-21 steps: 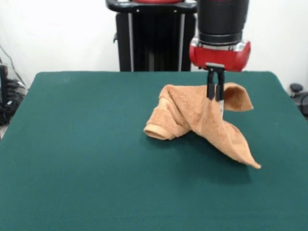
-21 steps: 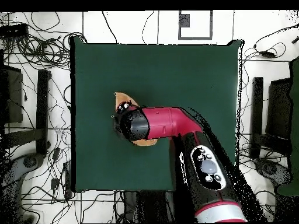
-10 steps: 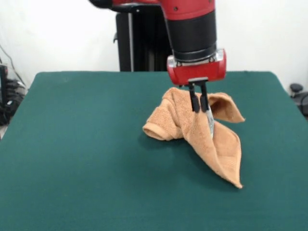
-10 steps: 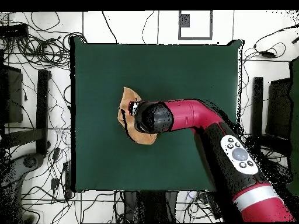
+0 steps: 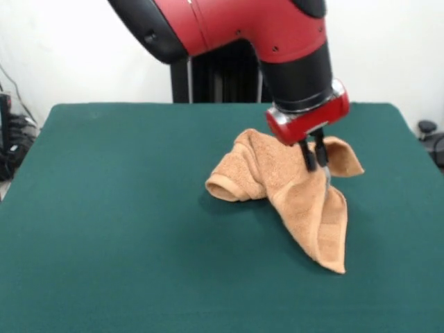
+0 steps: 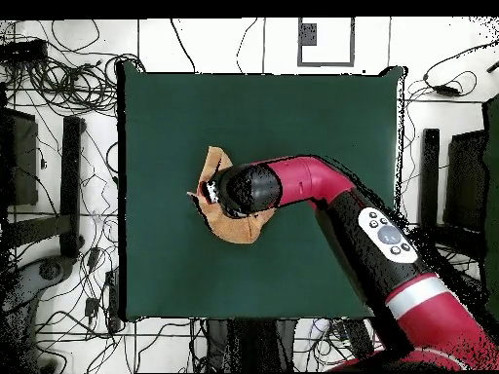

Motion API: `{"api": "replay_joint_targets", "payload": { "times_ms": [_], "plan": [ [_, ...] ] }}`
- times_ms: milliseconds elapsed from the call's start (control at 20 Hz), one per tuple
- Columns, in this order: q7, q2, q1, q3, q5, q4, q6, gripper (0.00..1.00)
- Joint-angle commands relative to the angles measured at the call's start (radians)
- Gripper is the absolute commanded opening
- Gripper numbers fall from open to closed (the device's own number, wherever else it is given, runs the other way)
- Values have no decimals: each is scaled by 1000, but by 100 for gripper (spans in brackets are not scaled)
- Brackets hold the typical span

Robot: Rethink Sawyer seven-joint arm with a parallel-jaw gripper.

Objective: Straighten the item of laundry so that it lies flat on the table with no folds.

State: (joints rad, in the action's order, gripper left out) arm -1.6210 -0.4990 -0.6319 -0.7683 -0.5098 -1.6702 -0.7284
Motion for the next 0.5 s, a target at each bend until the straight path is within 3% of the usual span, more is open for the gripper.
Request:
{"api": "replay_joint_targets", "payload": {
  "times_ms": [50, 500],
  "plan": [
    [458, 70, -31, -154, -60, 27, -118, 0],
    [585, 52, -82, -167, -57, 55, -247, 0]
  ]
}}
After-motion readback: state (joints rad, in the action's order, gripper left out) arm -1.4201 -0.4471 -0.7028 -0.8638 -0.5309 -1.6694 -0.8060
